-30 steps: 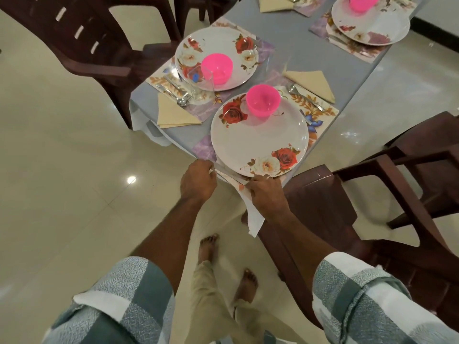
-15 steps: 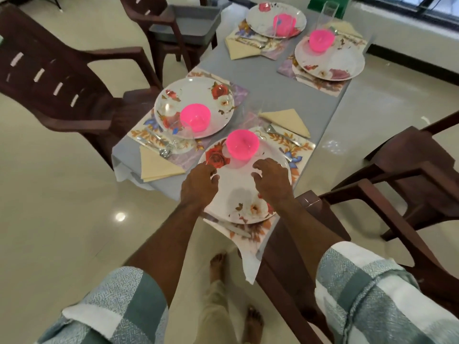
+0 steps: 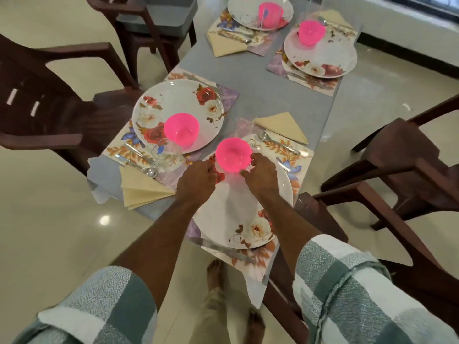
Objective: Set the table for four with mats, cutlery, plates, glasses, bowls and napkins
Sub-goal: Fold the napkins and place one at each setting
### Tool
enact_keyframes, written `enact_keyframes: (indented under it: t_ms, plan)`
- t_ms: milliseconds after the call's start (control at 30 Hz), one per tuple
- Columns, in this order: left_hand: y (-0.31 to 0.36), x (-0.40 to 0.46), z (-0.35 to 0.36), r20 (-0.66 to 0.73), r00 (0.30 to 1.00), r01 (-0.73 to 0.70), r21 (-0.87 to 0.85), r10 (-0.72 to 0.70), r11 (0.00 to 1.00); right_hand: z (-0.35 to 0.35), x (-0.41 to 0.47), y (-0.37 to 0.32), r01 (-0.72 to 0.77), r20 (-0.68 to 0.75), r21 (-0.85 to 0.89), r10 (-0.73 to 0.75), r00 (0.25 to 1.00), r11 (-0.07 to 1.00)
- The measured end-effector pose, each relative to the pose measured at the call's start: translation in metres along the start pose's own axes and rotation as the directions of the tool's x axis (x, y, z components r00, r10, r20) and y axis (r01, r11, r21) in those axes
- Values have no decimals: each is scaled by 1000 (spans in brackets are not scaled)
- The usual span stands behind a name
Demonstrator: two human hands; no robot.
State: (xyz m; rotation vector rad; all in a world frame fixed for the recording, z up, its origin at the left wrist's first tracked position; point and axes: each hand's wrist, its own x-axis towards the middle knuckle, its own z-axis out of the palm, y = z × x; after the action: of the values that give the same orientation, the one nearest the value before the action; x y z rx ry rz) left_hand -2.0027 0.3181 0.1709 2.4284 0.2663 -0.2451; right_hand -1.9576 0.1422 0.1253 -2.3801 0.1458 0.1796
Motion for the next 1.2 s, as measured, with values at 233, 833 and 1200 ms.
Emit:
enact_keyframes:
  t_ms: [233, 833, 1200]
  plan:
    - [5, 19, -4, -36, 998, -42, -29, 41, 999, -21, 10, 1, 34, -117, 57, -27, 993, 998]
    - [2, 103, -10, -92, 979, -179, 50, 183, 983, -27, 119, -17, 61, 64, 137, -70, 995, 989]
    - [14, 122, -6, -51, 972, -225, 83, 229, 971, -22, 126, -4, 43, 59, 171, -54, 997, 984]
